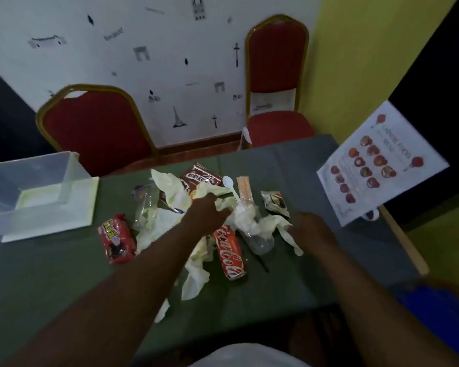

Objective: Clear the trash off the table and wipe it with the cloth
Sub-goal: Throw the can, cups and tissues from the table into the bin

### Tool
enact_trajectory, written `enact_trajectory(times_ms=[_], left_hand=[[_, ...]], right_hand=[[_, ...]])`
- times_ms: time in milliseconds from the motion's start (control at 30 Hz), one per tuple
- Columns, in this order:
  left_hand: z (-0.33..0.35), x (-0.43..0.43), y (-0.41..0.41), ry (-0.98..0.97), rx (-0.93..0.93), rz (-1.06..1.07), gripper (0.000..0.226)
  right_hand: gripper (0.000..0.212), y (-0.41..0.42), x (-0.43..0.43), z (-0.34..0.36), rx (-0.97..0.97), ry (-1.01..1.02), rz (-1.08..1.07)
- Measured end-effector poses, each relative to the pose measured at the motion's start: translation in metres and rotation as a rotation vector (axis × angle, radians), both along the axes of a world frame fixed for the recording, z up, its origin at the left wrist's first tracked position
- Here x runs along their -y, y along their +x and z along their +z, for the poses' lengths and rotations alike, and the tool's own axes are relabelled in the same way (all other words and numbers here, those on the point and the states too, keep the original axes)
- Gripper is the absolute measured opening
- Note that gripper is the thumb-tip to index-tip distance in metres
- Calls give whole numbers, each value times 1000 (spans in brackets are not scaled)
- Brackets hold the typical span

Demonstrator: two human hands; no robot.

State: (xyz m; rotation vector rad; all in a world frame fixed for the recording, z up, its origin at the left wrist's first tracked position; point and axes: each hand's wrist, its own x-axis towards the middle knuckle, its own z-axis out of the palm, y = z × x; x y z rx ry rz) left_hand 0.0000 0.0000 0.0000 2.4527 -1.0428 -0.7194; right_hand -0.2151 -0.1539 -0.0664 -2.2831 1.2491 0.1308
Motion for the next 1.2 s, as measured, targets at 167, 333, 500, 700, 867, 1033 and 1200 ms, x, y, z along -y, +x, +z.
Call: enact_trajectory(times_ms=[167,333,500,700,867,1033,1200], left_hand=[[-46,32,-56,101,-313,179,96],[-67,51,-69,104,-281,227,119],[-71,53,-74,101,-240,283,122],[-78,44,-76,-19,-246,305,99],[-74,28,-72,-151,-195,258,79],[-78,-2,-72,-172,-191,135,82],[-98,-42,-75,22,134,413,88]], right_hand=[[41,0,-7,-20,-7,18,-2],[48,6,-7,-30,-25,-65,27],[45,5,-5,-34,-20,-175,44],[47,23,-14,-23,230,-87,131],[53,48,-32,-15,315,221,-42],[60,54,-32,-21,293,286,-138],[59,54,-36,-22,311,259,-181]])
